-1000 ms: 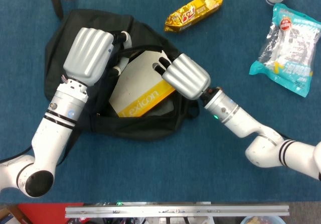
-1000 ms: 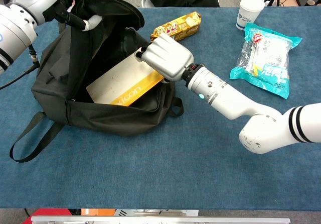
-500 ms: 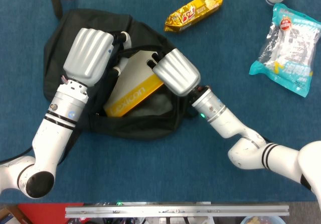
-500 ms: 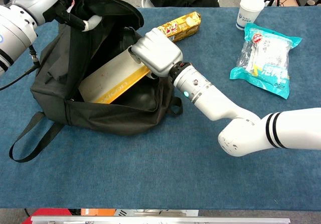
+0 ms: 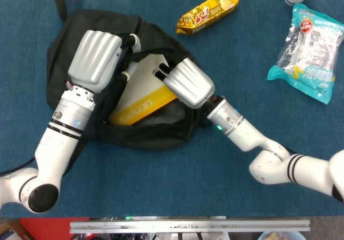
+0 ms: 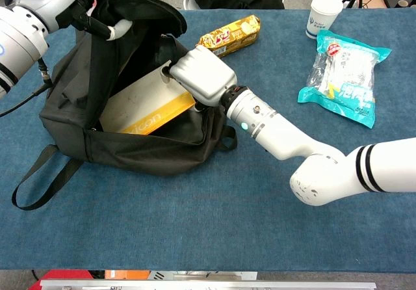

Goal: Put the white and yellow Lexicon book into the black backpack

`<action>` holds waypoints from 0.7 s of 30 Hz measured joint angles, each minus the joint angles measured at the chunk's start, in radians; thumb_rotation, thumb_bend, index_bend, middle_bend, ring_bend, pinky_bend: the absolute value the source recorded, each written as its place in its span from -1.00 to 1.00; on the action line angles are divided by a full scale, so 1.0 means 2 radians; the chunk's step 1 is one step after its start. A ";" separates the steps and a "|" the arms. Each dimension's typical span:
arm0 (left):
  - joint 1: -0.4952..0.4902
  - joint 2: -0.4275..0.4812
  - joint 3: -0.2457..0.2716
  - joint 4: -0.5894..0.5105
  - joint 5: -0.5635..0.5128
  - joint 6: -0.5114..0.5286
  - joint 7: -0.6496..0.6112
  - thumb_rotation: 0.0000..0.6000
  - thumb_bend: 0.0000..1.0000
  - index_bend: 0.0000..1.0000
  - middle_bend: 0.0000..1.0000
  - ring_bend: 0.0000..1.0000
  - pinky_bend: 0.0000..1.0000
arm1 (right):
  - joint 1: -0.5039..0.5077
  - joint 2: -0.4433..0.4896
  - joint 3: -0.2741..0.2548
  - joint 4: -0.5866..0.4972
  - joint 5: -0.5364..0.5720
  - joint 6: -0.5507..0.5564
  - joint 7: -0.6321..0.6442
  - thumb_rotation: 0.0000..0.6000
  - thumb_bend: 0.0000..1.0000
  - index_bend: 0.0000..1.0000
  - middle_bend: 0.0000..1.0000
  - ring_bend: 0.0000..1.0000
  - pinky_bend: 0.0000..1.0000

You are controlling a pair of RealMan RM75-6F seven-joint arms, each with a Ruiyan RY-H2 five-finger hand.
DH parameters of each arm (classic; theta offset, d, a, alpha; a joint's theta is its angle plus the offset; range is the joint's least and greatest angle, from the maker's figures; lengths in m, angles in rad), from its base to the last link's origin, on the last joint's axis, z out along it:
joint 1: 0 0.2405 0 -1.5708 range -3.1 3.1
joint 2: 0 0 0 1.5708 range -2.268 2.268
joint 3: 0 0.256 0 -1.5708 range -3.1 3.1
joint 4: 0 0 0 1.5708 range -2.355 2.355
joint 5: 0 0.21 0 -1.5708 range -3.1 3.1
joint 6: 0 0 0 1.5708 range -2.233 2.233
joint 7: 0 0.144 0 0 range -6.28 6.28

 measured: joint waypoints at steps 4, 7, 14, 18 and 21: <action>-0.001 0.000 -0.001 -0.001 -0.002 0.000 0.002 1.00 -0.17 0.28 0.49 0.55 1.00 | -0.006 0.035 0.002 -0.057 0.012 -0.018 0.000 1.00 -0.74 -1.00 -0.46 -0.42 0.08; -0.002 0.000 -0.001 -0.002 -0.004 0.000 0.004 1.00 -0.17 0.28 0.49 0.55 1.00 | -0.012 0.069 0.002 -0.104 0.020 -0.029 -0.009 1.00 -0.74 -1.00 -0.51 -0.47 0.04; -0.004 -0.003 0.000 -0.005 -0.007 0.000 0.012 1.00 -0.17 0.28 0.49 0.55 1.00 | -0.031 0.144 -0.010 -0.190 0.028 -0.043 -0.034 1.00 -0.74 -1.00 -0.52 -0.48 0.03; -0.005 -0.005 0.001 -0.005 -0.011 -0.002 0.015 1.00 -0.17 0.27 0.48 0.54 1.00 | -0.045 0.185 -0.021 -0.228 0.027 -0.041 -0.043 1.00 -0.73 -1.00 -0.52 -0.48 0.03; -0.005 -0.004 0.004 -0.007 -0.013 -0.008 0.016 1.00 -0.17 0.18 0.40 0.49 0.98 | -0.056 0.214 -0.026 -0.252 0.025 -0.033 -0.047 1.00 -0.73 -1.00 -0.49 -0.48 0.03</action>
